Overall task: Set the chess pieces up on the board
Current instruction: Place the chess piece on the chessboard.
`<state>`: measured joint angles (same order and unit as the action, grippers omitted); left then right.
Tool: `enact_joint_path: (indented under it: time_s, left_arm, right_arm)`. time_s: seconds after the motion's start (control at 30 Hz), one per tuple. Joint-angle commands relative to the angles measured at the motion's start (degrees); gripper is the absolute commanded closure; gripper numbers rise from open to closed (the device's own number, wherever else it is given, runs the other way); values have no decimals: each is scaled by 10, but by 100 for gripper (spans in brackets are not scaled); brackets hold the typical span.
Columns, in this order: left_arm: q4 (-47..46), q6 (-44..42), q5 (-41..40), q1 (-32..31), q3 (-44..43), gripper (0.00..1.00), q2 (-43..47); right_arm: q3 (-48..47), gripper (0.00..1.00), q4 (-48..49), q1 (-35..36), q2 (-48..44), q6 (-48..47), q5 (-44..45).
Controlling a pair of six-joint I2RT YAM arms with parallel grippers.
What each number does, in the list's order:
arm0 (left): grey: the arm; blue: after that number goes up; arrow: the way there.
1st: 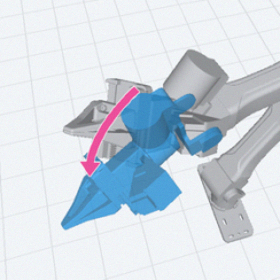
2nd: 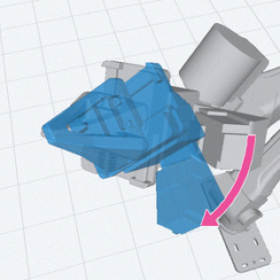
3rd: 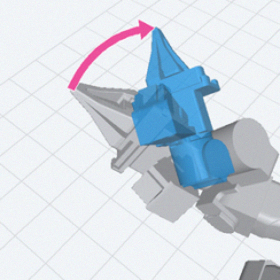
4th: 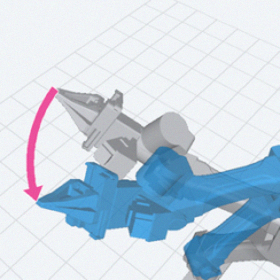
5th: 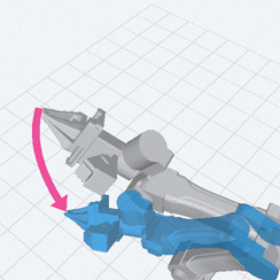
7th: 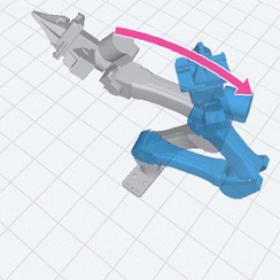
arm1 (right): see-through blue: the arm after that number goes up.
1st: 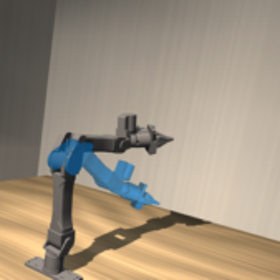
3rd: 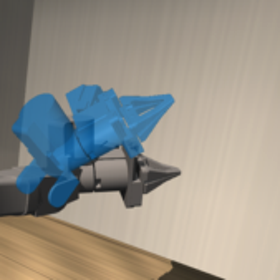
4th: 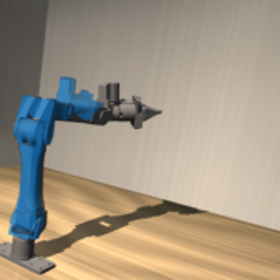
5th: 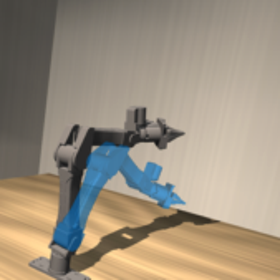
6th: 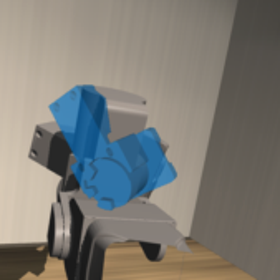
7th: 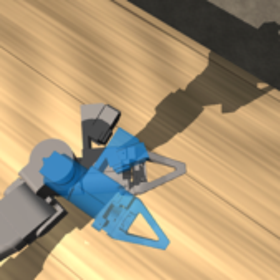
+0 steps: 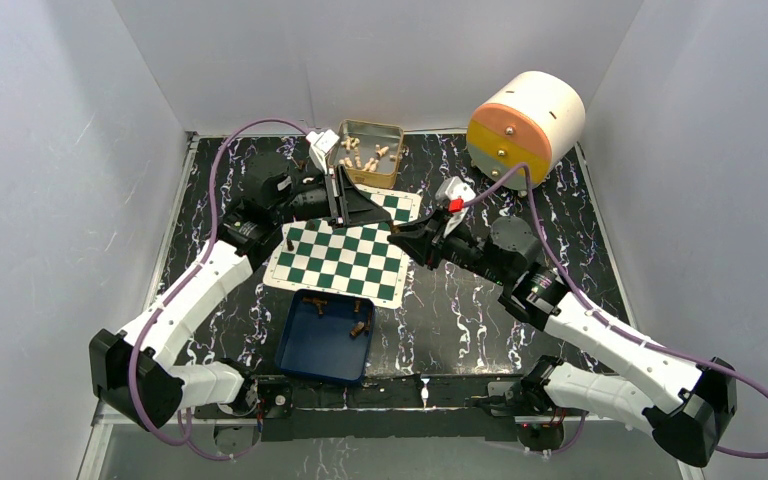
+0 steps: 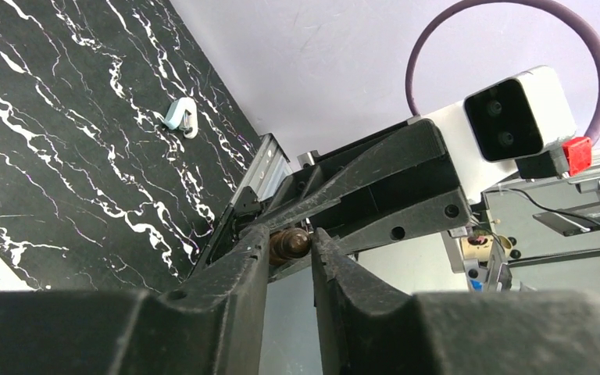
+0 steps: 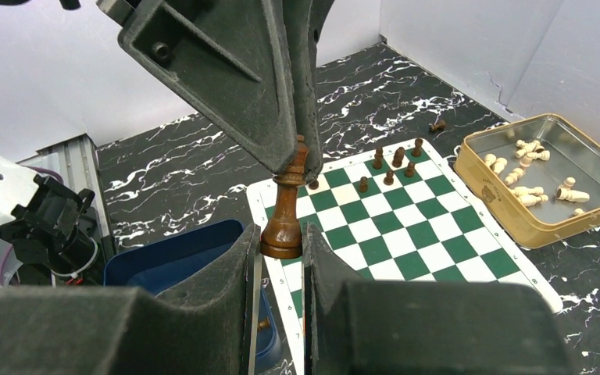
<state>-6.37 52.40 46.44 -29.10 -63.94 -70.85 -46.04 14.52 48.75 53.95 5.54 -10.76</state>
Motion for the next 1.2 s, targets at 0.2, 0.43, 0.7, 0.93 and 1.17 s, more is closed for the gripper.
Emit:
enact_joint_path:
  time_s: [0.2, 0.43, 0.7, 0.93, 1.17]
  left_arm:
    - [141, -119, -28, -3, -79, 100, -5]
    - [299, -235, -131, -3, -137, 100, -27]
    - [361, -315, -384, -3, -154, 100, -52]
    - [288, -375, -635, 30, -100, 100, -68]
    - [133, -303, -551, 146, 15, 100, -86]
  right_arm:
    - [-7, 87, 3, 1, 3, -13, -12]
    - [-3, 50, -5, 1, 2, -2, -8]
    - [29, 1, -12, 1, -35, 16, 11]
    - [53, 1, -18, 1, -78, 41, 36]
    - [65, 1, -21, 1, -111, 42, 53]
